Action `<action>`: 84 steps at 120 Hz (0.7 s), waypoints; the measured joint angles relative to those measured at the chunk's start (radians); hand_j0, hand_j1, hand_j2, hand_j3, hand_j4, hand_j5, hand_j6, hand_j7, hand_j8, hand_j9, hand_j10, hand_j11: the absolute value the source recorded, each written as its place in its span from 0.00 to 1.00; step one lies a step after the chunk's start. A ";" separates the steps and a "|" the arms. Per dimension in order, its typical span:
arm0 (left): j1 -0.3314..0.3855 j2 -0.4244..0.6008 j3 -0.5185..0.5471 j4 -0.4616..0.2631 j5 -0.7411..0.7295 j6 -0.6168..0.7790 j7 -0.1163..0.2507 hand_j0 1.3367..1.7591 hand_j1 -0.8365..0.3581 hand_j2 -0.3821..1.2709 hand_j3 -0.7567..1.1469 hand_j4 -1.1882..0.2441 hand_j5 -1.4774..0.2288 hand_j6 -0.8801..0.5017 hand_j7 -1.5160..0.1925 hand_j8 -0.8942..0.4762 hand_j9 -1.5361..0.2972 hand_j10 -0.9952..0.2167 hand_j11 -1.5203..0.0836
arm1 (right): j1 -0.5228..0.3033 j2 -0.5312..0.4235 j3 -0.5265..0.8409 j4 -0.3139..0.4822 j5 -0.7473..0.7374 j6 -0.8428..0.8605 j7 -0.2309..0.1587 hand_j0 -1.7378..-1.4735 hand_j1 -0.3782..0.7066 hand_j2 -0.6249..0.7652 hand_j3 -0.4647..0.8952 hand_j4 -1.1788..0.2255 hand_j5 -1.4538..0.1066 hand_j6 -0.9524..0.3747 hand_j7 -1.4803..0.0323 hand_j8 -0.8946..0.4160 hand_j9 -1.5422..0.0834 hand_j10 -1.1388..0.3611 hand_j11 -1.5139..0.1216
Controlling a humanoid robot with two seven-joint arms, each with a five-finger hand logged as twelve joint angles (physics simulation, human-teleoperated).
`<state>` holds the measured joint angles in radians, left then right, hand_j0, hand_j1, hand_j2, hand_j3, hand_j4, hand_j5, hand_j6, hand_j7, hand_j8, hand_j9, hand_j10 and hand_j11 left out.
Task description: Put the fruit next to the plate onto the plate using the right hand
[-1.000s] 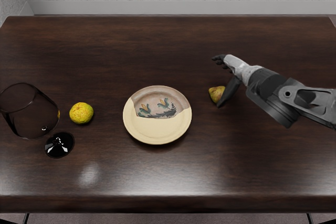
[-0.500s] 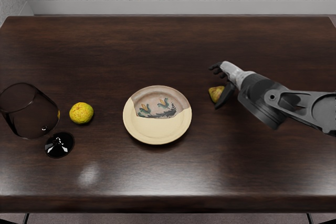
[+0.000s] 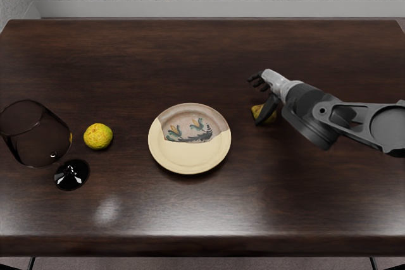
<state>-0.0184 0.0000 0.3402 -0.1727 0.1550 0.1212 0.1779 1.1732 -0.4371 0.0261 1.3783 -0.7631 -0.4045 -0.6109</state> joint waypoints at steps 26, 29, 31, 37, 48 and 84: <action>0.000 0.000 0.000 0.000 0.000 0.000 0.000 0.76 0.99 0.23 0.40 0.83 0.87 0.64 0.89 0.65 0.84 0.82 0.95 | 0.088 -0.002 -0.119 0.002 0.096 -0.028 0.000 0.30 0.31 0.41 0.34 0.66 0.72 0.52 0.76 0.49 0.75 0.59 0.72; 0.000 0.000 0.000 0.000 0.000 0.000 0.000 0.76 0.99 0.23 0.40 0.83 0.87 0.64 0.89 0.65 0.84 0.82 0.95 | 0.092 -0.003 -0.126 0.002 0.102 -0.033 0.000 0.30 0.31 0.41 0.34 0.66 0.72 0.52 0.76 0.49 0.75 0.59 0.72; 0.000 0.000 0.000 0.000 0.000 0.000 0.000 0.76 0.99 0.23 0.40 0.83 0.87 0.64 0.89 0.65 0.84 0.82 0.95 | 0.094 -0.003 -0.131 0.002 0.106 -0.036 0.000 0.30 0.31 0.41 0.34 0.66 0.72 0.52 0.76 0.49 0.75 0.59 0.72; 0.000 0.000 0.000 0.000 0.000 0.000 0.000 0.76 0.99 0.23 0.40 0.83 0.87 0.64 0.89 0.65 0.84 0.82 0.95 | 0.098 -0.003 -0.144 0.002 0.117 -0.042 0.000 0.30 0.31 0.41 0.34 0.66 0.72 0.52 0.76 0.49 0.75 0.59 0.72; 0.000 0.000 0.000 0.000 0.000 0.000 0.000 0.76 0.99 0.23 0.40 0.83 0.87 0.64 0.89 0.65 0.84 0.82 0.95 | 0.103 -0.003 -0.157 0.001 0.127 -0.050 0.000 0.30 0.31 0.41 0.34 0.66 0.72 0.53 0.76 0.49 0.75 0.59 0.72; 0.000 0.000 0.000 0.000 0.000 0.000 0.000 0.76 0.99 0.23 0.40 0.83 0.87 0.64 0.89 0.65 0.84 0.82 0.95 | 0.111 0.023 -0.186 -0.036 0.144 -0.079 0.000 0.30 0.31 0.41 0.34 0.66 0.72 0.52 0.76 0.49 0.74 0.59 0.72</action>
<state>-0.0184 0.0000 0.3405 -0.1729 0.1550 0.1212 0.1782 1.2838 -0.4144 -0.1596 1.3426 -0.6189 -0.4838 -0.6109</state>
